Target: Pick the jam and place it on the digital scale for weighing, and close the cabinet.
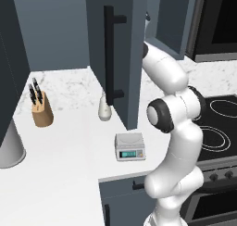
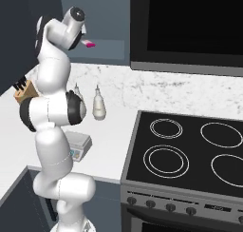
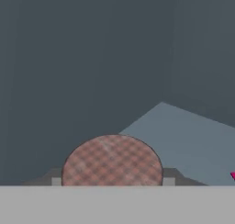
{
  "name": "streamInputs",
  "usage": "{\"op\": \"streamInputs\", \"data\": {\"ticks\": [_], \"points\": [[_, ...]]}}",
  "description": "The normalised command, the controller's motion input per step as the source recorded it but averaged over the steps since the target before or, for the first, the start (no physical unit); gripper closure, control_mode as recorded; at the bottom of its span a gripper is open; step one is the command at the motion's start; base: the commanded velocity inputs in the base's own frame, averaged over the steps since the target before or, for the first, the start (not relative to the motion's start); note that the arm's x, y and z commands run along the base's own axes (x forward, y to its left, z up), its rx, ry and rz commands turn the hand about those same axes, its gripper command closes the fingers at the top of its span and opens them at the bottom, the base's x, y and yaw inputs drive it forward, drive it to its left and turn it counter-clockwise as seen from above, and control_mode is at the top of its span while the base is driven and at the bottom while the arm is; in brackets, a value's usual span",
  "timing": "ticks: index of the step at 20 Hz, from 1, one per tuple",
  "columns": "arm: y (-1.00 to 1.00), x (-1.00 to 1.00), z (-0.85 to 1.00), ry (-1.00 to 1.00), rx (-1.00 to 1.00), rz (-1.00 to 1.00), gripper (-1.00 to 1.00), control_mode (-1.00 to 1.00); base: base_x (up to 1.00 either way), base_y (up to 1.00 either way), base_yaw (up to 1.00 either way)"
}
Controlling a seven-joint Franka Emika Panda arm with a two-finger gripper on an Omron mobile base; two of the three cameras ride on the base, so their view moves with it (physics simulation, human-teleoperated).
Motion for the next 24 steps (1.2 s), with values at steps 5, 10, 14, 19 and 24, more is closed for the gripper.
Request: {"op": "streamInputs", "data": {"ticks": [5, 10, 14, 19, 24], "points": [[0.03, 0.06, -0.02, 0.03, 0.00, 0.00, 1.00, -1.00, 0.00, 0.00, 0.00], [-0.07, -0.38, 0.00, -0.14, 0.07, 0.00, 1.00, -1.00, 0.00, 0.00, 0.00], [-0.06, -0.75, 0.11, -0.26, 0.12, 0.00, 1.00, -1.00, 0.00, 0.00, 0.00], [-0.07, -0.99, 0.20, -0.37, 0.09, 0.00, 1.00, -1.00, 0.00, 0.00, 0.00], [-0.14, -0.98, 0.27, -0.30, 0.09, 0.00, 1.00, -1.00, 0.00, 0.00, 0.00]]}}
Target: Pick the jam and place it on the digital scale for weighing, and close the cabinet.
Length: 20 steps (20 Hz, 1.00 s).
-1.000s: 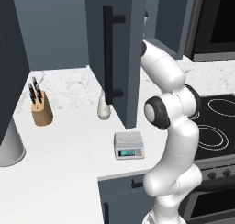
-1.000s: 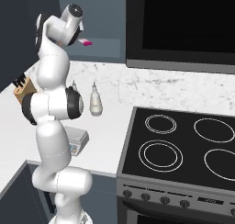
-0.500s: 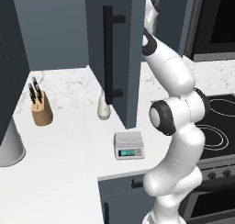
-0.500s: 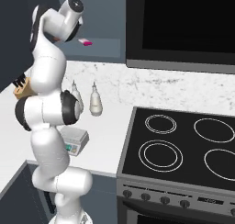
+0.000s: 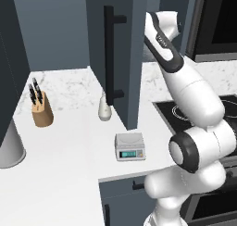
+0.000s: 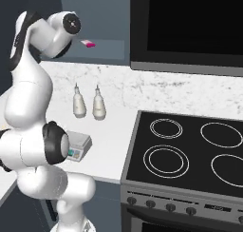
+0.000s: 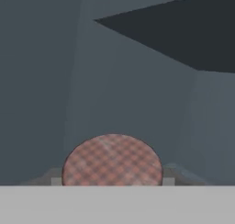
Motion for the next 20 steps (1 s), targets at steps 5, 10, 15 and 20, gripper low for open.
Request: {"op": "streamInputs", "data": {"ticks": [5, 10, 15, 20], "points": [[-0.40, -0.96, 0.15, -0.03, 0.08, 0.00, 1.00, -1.00, 0.00, 0.00, 0.00], [-0.82, -1.00, 0.17, 0.00, 0.12, -0.07, 1.00, -1.00, 0.00, 0.00, 0.00], [-0.74, -1.00, 0.07, -0.03, 0.08, -0.10, 1.00, -1.00, 0.00, 0.00, 0.00], [-0.68, -1.00, 0.00, 0.10, 0.01, -0.05, 1.00, -1.00, 0.00, 0.00, 0.00]]}}
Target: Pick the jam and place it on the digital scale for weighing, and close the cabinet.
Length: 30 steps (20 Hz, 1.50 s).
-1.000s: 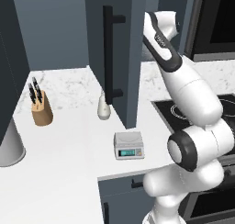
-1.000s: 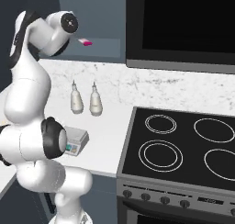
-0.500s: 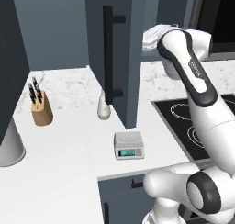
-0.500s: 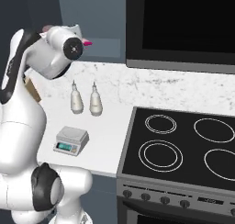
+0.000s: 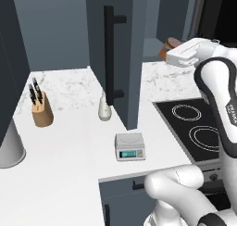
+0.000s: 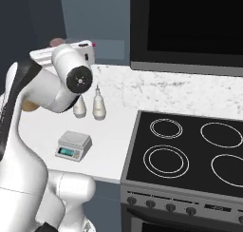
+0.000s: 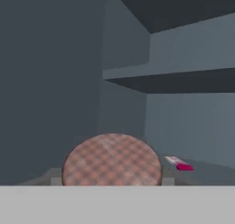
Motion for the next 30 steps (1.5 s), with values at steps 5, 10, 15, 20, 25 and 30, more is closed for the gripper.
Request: {"op": "streamInputs", "data": {"ticks": [5, 10, 15, 20, 25, 30], "points": [[-0.44, -1.00, -0.25, 0.18, -0.01, 0.00, 1.00, -1.00, 0.00, 0.00, 0.00], [-0.02, -0.60, -0.68, 0.04, -0.06, 0.10, 1.00, -1.00, 0.00, 0.00, 0.00], [0.09, -0.07, -0.69, 0.14, -0.04, 0.26, 1.00, -1.00, 0.00, 0.00, 0.00], [0.07, 0.25, -0.49, 0.35, -0.02, 0.25, 1.00, -1.00, 0.00, 0.00, 0.00], [0.12, 0.34, -0.55, 0.33, -0.02, 0.23, 1.00, -1.00, 0.00, 0.00, 0.00], [0.28, 0.24, -0.66, 0.07, -0.03, 0.14, 1.00, -1.00, 0.00, 0.00, 0.00]]}}
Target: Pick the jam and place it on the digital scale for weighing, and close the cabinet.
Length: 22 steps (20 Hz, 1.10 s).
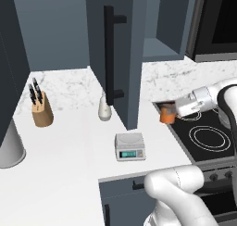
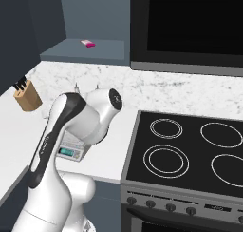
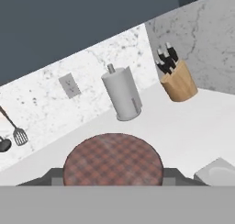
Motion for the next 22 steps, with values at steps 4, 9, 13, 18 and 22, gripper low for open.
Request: {"op": "streamInputs", "data": {"ticks": [4, 9, 13, 18, 22], "points": [[0.34, 0.38, -0.47, -0.01, -0.01, 0.00, 1.00, -1.00, 0.00, 0.00, 0.00], [0.22, 0.21, -0.48, -0.10, 0.00, 0.00, 1.00, -1.00, 0.00, 0.00, 0.00], [0.13, 0.03, -0.49, -0.07, 0.00, 0.00, 1.00, -1.00, 0.00, 0.00, 0.00], [0.09, 0.06, -0.20, 0.01, 0.00, 0.00, 1.00, -1.00, 0.00, 0.00, 0.00], [0.04, 0.09, -0.26, 0.00, 0.00, 0.00, 1.00, -1.00, 0.00, 0.00, 0.00]]}}
